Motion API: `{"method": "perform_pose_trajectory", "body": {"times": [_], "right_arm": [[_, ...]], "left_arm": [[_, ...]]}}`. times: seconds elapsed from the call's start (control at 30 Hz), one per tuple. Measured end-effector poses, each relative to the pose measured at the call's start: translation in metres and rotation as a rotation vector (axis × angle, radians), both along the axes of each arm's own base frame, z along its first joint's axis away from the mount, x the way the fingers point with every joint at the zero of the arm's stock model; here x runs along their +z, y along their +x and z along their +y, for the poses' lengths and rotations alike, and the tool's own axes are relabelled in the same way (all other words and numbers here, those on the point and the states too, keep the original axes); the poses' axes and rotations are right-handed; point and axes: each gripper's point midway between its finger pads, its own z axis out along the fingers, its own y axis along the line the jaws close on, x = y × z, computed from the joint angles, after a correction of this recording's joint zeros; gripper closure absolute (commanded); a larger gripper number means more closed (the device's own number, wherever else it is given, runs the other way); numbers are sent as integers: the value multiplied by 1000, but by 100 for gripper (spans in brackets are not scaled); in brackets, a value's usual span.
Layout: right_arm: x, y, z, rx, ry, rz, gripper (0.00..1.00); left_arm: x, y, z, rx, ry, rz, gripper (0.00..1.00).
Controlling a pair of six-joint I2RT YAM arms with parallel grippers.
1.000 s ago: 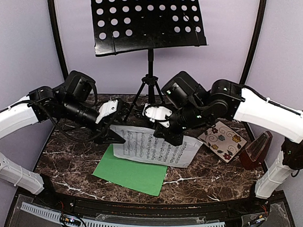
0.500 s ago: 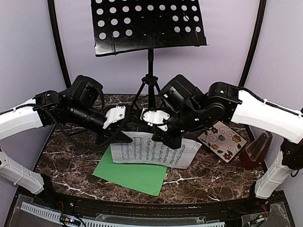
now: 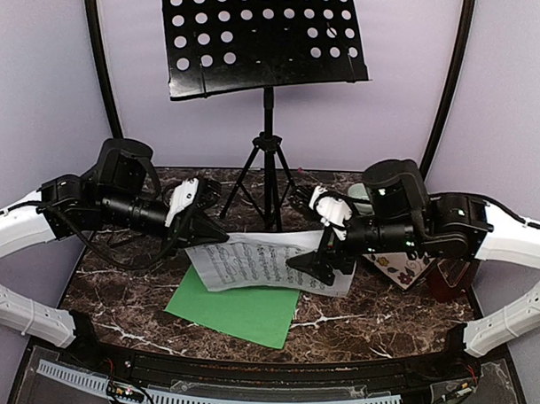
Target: Set up the instrument practice props
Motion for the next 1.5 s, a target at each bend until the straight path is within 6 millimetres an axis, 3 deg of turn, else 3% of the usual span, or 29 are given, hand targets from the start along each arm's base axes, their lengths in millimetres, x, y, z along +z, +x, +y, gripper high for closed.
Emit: {"method": "perform_pose_trajectory", "body": {"times": [0.1,0.23,0.3,0.43,0.5,0.57,0.6,0.67,0.73,0.83,1.0,1.13,1.33,1.5], "right_arm": [[6,7,-14,-49,100,-11,5],[-2,13,-34,-105,158,-1,10],[-3,13,-44,-128,188,2,19],[6,10,-59,-150,256,1,57],[15,9,-62,-152,291,-3,87],[22,9,-63,-152,321,-8,100],[23,9,-62,-152,325,-9,100],[22,10,-59,-152,316,0,100],[22,13,-54,-150,290,6,100],[27,18,-44,-142,242,11,100],[43,21,-31,-112,174,22,100],[45,19,-27,-88,116,42,100],[34,10,-18,-43,19,78,100],[27,-3,-14,21,-39,96,100]], "left_arm": [[10,2,3,2,-46,21,100],[14,4,4,-10,-75,57,100],[18,5,6,-16,-97,72,100],[24,8,10,-19,-130,95,100],[26,10,10,-20,-146,98,100],[26,10,9,-26,-157,108,100],[24,9,9,-29,-160,113,95],[21,9,8,-28,-157,127,69],[20,11,8,-21,-151,126,53],[18,16,6,1,-122,113,37],[19,13,-5,12,-45,17,28],[10,17,-17,11,33,-19,33],[-19,22,-26,11,146,-26,63],[-10,10,-32,-40,124,-36,86]]}}
